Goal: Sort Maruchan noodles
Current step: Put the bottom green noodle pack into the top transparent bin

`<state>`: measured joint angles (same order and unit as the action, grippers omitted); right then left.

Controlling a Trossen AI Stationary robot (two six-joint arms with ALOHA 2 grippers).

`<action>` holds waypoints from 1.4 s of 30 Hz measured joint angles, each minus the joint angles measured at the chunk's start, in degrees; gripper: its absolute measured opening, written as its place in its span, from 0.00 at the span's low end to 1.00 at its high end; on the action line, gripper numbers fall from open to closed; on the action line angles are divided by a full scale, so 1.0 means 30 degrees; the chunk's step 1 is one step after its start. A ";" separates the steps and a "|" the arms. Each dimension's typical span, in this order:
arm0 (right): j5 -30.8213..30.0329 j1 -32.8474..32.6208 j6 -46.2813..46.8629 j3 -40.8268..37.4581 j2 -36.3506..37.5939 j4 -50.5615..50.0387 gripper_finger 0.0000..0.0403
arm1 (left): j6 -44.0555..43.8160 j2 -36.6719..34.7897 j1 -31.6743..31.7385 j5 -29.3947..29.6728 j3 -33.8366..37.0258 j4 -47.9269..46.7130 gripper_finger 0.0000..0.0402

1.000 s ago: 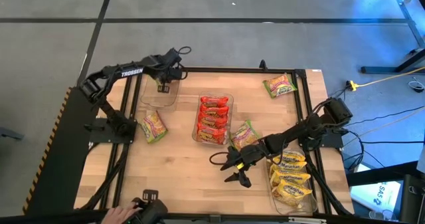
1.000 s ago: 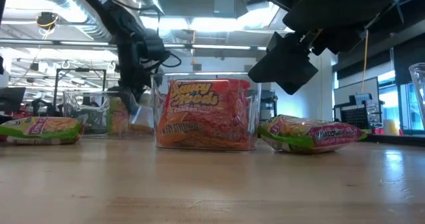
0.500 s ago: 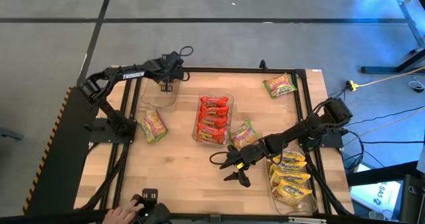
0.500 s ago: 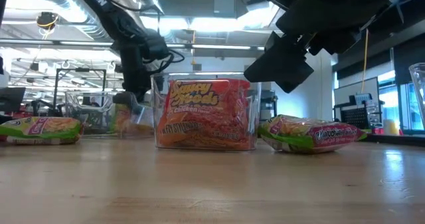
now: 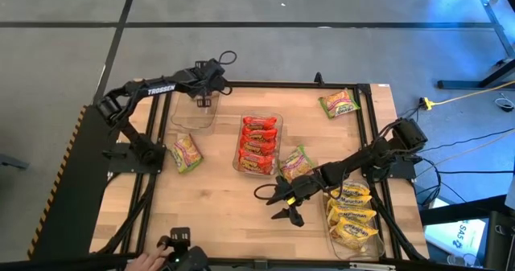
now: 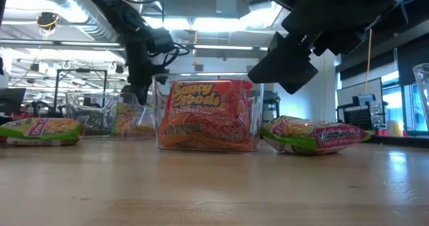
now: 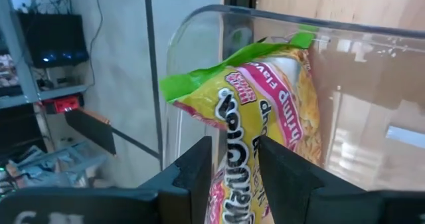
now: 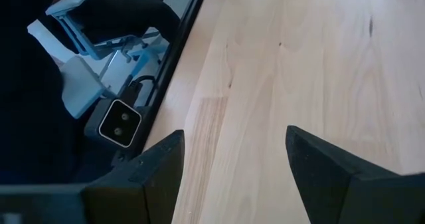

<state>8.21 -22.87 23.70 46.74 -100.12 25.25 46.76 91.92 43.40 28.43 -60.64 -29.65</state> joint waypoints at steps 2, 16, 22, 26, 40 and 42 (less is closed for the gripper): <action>0.0109 0.0000 0.0000 0.0007 0.0000 -0.0123 0.59 | -0.0545 -0.0052 0.0000 -0.0070 -0.0610 -0.0885 0.29; 0.0405 0.0000 0.0234 0.0015 0.0000 -0.1070 0.59 | -0.7055 -0.2665 -0.1897 -0.3623 -0.5731 -0.4865 0.29; 0.2092 0.0131 0.1461 0.0875 0.0232 -0.5884 0.59 | -0.9175 -0.3790 -0.4385 -0.5312 -0.7043 -0.7588 0.29; 0.1584 0.0131 0.1246 0.1731 0.1286 -1.0528 0.59 | -1.1926 -0.4565 -0.6574 -0.5320 -0.7102 -0.8519 0.29; -1.1346 0.0144 0.0597 0.2501 0.4922 -2.0814 0.59 | -2.1042 -0.4722 -1.6067 -0.5655 -0.6036 -0.9969 0.29; -1.1681 0.0309 0.0362 0.2198 0.4774 -2.0635 0.59 | -2.2077 -0.4718 -1.7317 -0.5284 -0.5455 -0.9690 0.29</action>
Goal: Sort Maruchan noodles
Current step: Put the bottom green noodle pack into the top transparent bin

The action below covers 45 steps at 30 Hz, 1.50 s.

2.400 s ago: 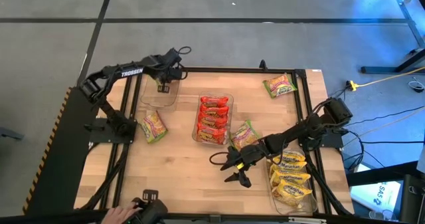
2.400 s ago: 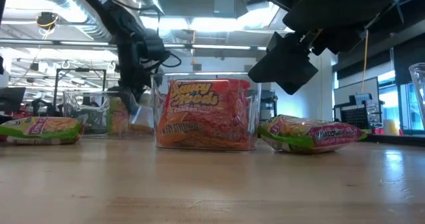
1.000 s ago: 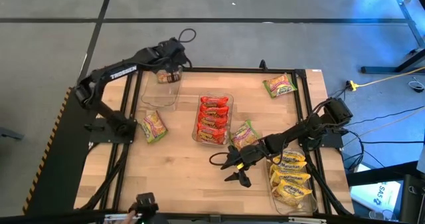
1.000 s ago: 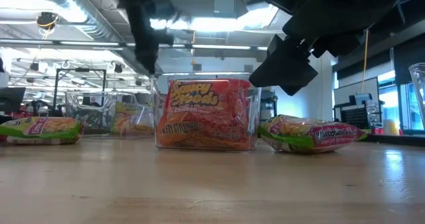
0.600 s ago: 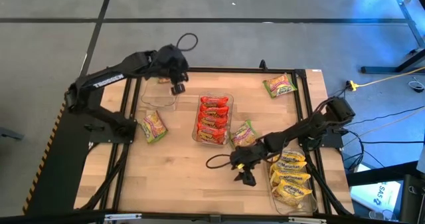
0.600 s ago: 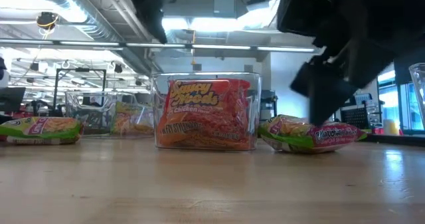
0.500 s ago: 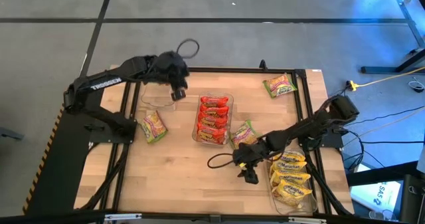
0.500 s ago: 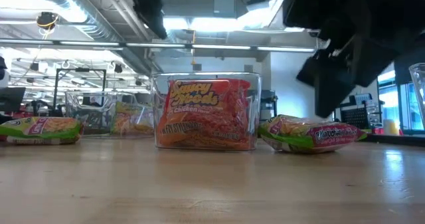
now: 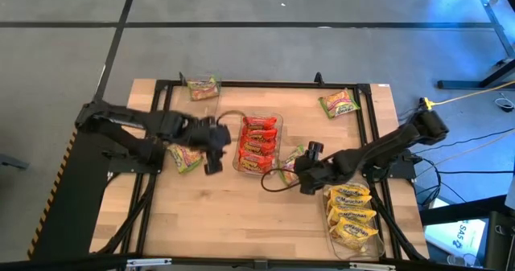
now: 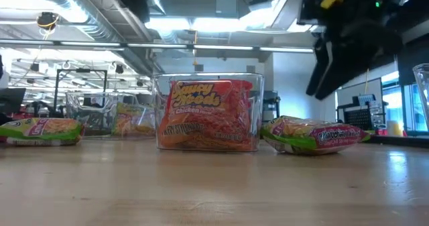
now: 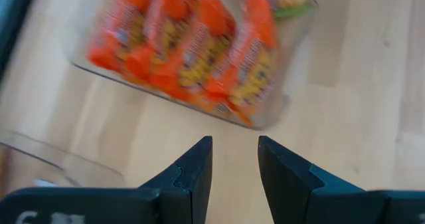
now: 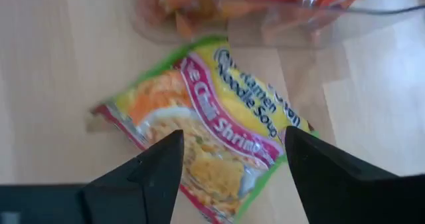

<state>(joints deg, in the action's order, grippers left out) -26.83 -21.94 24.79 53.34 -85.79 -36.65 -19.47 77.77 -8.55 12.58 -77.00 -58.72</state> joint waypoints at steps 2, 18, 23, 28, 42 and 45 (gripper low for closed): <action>0.0346 0.0174 -0.0347 -0.0250 -0.0232 0.0186 0.59 | -0.1227 0.0003 -0.1135 0.0441 0.0603 0.0503 0.29; 0.4787 0.0504 -0.0780 -0.0777 -0.2889 0.4900 0.59 | -0.4281 0.0010 -0.6701 0.1987 0.5756 1.0484 0.29; 0.5710 -0.0605 0.0459 -0.0794 -0.2987 0.6620 0.59 | -0.4467 0.0010 -0.8361 0.2073 0.7074 1.4179 0.28; 0.5764 -0.1806 0.2314 -0.0821 -0.3227 0.7700 0.59 | -0.5258 0.0641 -1.0032 0.3335 0.7541 1.5820 0.28; 0.4023 -0.3981 0.3555 0.1211 -0.6140 1.1163 0.59 | -0.6941 0.5956 -1.1454 0.4462 0.7551 2.0482 0.28; 0.3809 -0.3954 0.3441 0.2235 -0.7131 1.1289 0.59 | -0.7034 0.7260 -1.1454 0.4850 0.7556 2.1527 0.29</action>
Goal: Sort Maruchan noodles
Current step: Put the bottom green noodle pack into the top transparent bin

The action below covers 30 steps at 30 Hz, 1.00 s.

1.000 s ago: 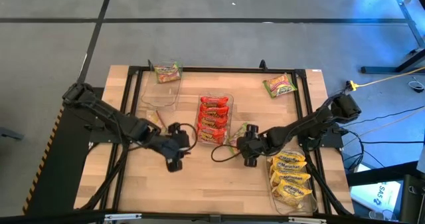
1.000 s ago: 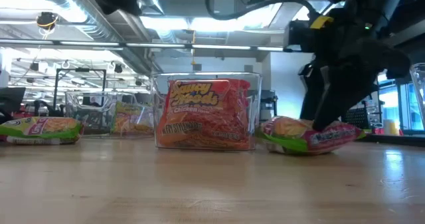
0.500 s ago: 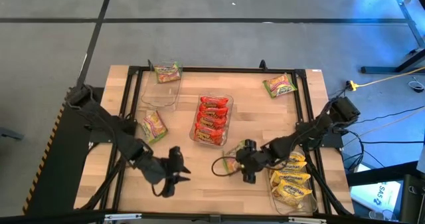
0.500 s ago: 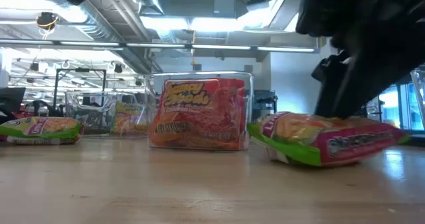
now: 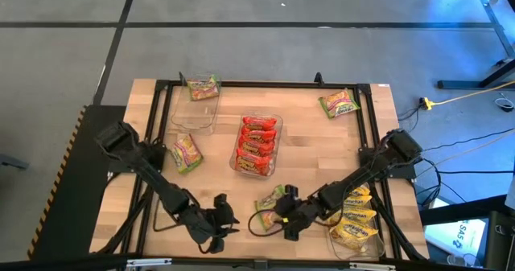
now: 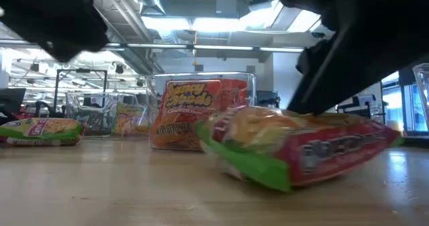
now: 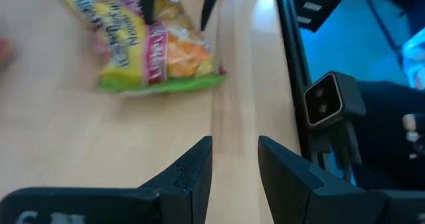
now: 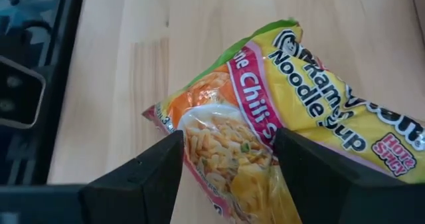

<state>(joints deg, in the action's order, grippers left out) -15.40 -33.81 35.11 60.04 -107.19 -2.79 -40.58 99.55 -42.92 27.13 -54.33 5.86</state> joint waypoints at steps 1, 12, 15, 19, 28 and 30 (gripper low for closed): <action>-0.0157 0.0009 -0.0105 0.0330 -0.0268 -0.0063 0.59 | -0.0008 0.0518 0.0004 0.0008 -0.0017 0.0706 0.29; -0.2887 0.0188 -0.1807 0.3995 -0.2532 0.0042 0.59 | -0.0923 0.3556 0.0869 0.2783 -0.0020 0.3315 0.29; -0.2648 0.0183 -0.2125 0.4545 -0.2802 -0.0034 0.59 | -0.1679 0.3530 0.1094 0.3564 -0.0027 0.2385 0.29; -0.1423 0.0133 -0.2805 0.5187 -0.2693 -0.0927 0.59 | -0.3011 0.3066 0.1284 0.4822 -0.0019 -0.0019 0.29; -0.3475 0.0140 -0.1367 0.6437 -0.1535 -0.9778 0.59 | -0.5119 0.2520 0.1216 0.4873 0.0021 -0.1643 0.29; -0.4875 0.0194 -0.0416 0.6287 -0.1471 -1.1231 0.59 | -0.3918 0.2478 0.0884 0.3936 -0.0012 0.0257 0.29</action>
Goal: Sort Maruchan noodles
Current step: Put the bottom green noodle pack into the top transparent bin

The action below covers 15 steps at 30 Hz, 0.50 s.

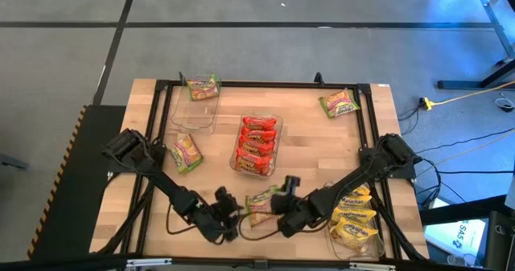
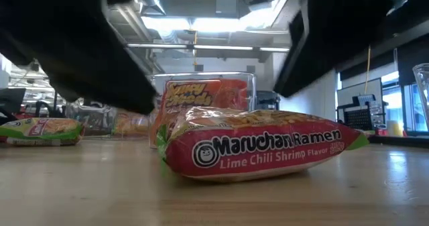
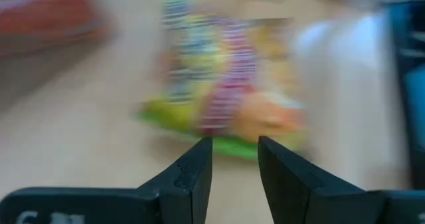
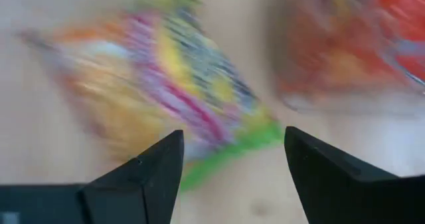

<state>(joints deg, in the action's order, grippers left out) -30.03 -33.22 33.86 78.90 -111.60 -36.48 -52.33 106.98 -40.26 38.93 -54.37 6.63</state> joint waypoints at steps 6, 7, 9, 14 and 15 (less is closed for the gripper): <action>-0.1957 0.0715 0.2079 -0.1439 -0.0270 0.0090 0.59 | 0.3072 0.0201 -0.0926 -0.1136 -0.0007 0.3868 0.29; -0.1976 0.0838 0.2087 -0.1723 -0.0343 0.0979 0.59 | 0.3583 0.0406 -0.1080 -0.0951 -0.0004 0.4437 0.29; -0.1871 0.1032 0.2085 -0.2328 -0.0391 0.2186 0.59 | 0.4031 0.1007 -0.1161 -0.0739 -0.0007 0.5474 0.29; -0.1108 0.1072 0.1923 -0.2716 -0.0391 0.3654 0.59 | 0.3171 0.2551 -0.0742 -0.0659 -0.0022 0.5879 0.29; -0.0955 0.0995 0.1884 -0.2679 -0.0391 0.3670 0.59 | 0.3011 0.2815 -0.0615 -0.0662 -0.0015 0.5775 0.29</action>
<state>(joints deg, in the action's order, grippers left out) -32.89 -30.24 39.52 70.86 -112.77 -25.47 -43.30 115.43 -42.11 36.95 -54.41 23.96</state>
